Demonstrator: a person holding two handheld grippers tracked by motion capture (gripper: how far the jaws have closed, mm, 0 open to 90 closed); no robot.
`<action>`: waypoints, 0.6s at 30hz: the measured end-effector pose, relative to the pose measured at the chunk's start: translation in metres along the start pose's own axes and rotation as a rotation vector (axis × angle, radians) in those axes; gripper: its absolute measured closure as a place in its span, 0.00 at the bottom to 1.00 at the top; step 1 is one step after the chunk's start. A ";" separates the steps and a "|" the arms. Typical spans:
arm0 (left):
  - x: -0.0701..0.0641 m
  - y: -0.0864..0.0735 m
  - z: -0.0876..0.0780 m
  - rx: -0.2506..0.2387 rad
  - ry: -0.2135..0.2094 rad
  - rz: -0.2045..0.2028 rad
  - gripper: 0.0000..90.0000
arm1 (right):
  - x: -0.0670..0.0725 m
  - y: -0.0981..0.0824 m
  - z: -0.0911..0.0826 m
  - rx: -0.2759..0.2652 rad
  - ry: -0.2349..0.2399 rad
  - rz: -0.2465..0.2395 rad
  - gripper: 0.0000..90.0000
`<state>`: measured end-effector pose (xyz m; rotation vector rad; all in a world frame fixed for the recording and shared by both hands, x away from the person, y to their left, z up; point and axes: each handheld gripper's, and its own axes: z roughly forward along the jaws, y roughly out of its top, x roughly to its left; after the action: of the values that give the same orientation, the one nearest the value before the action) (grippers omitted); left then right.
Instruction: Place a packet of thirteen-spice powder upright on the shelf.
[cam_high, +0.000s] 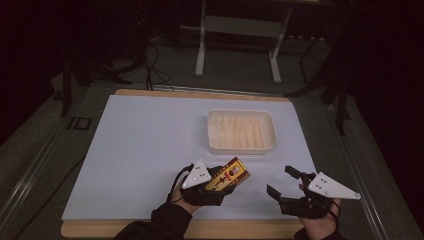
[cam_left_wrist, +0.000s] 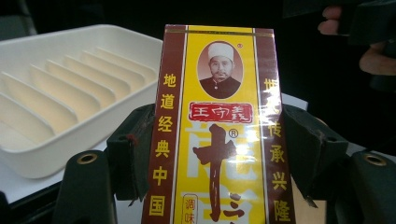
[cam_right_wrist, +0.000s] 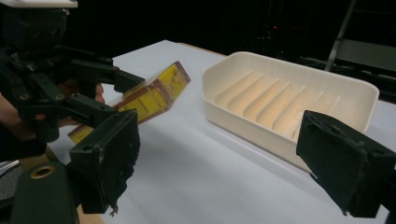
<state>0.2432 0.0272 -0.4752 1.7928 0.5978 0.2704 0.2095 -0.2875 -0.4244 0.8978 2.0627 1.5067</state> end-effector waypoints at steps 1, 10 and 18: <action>0.001 -0.001 0.000 -0.008 -0.007 -0.012 0.37 | 0.001 0.002 0.001 0.000 0.004 0.000 0.15; 0.001 -0.003 -0.003 -0.056 0.026 -0.023 0.37 | 0.007 0.021 0.008 0.003 0.027 -0.017 0.17; 0.001 -0.006 -0.002 -0.106 0.027 -0.054 0.37 | 0.015 0.032 0.018 0.020 0.041 0.042 0.13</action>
<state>0.2418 0.0306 -0.4806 1.6712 0.6388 0.2840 0.2194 -0.2584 -0.3990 0.9306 2.1043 1.5405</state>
